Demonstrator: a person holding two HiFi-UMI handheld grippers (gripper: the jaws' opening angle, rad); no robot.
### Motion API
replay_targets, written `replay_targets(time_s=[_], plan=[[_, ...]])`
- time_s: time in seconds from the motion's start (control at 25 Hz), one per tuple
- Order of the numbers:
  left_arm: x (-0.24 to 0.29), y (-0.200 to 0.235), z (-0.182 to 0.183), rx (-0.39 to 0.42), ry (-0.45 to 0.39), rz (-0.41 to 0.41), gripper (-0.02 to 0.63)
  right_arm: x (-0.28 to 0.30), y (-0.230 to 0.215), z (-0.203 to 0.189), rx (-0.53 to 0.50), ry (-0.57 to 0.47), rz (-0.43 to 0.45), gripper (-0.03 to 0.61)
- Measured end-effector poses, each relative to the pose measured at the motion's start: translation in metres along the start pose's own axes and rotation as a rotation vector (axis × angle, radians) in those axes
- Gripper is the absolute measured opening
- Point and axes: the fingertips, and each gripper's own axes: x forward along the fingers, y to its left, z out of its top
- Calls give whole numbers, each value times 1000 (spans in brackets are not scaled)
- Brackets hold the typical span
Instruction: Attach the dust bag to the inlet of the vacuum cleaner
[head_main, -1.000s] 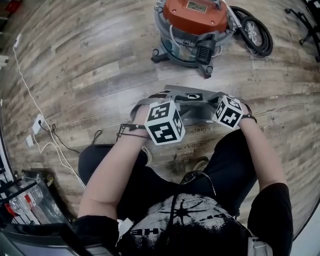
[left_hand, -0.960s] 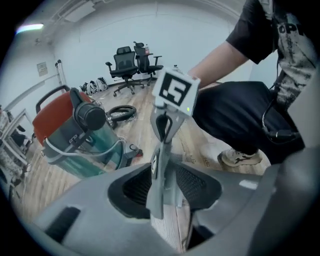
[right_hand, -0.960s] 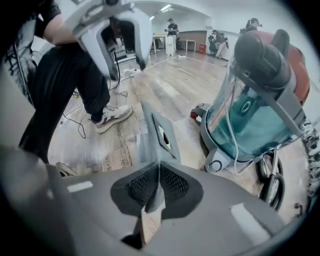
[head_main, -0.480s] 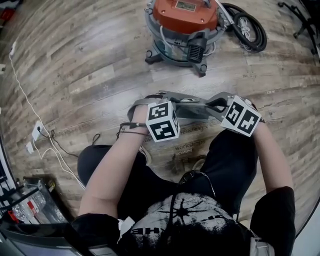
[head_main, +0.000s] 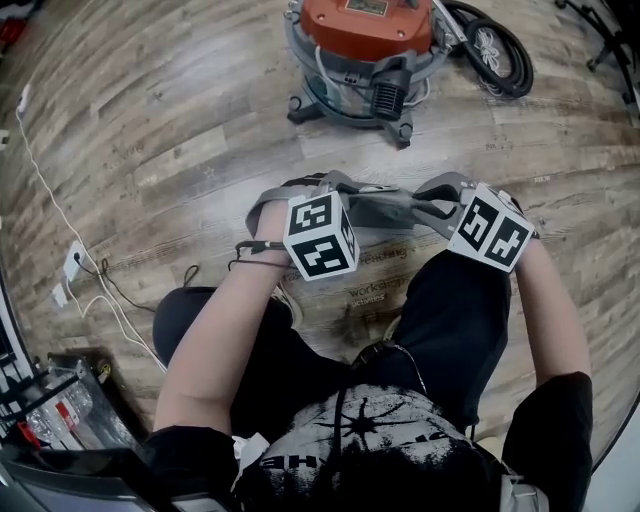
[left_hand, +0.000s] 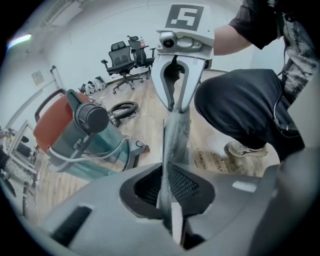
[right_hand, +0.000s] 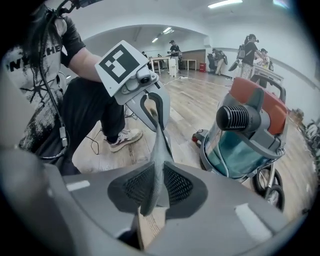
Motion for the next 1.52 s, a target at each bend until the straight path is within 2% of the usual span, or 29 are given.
replay_targets(time_s=[0.12,0.32,0.56,0.64,0.84,0.92,1.16,1.32,1.52], plan=[[-10,7,10,-6,-18,19,31,-19,0,16,-29,-19,-9,172],[-16,11,20,13,-34,44,31,-38,-4,33,-150,59,-96,209],[-24,10,28,15,-46,55,31,-5,-9,26,-220,144,-139,238],[-28,13,33,16,-54,62,31,1,-14,26,-224,150,-168,214],[-38,15,36,22,-54,89,31,2,-24,28,-247,168,-239,76],[-41,19,41,23,-59,106,32,-1,-27,28,-281,186,-270,44],[-49,21,45,18,-64,132,35,-7,-27,33,-302,162,-300,32],[-55,27,48,20,-37,166,35,-15,-32,39,-318,136,-338,32],[-73,41,58,54,6,205,38,-33,-38,53,-305,36,-375,32]])
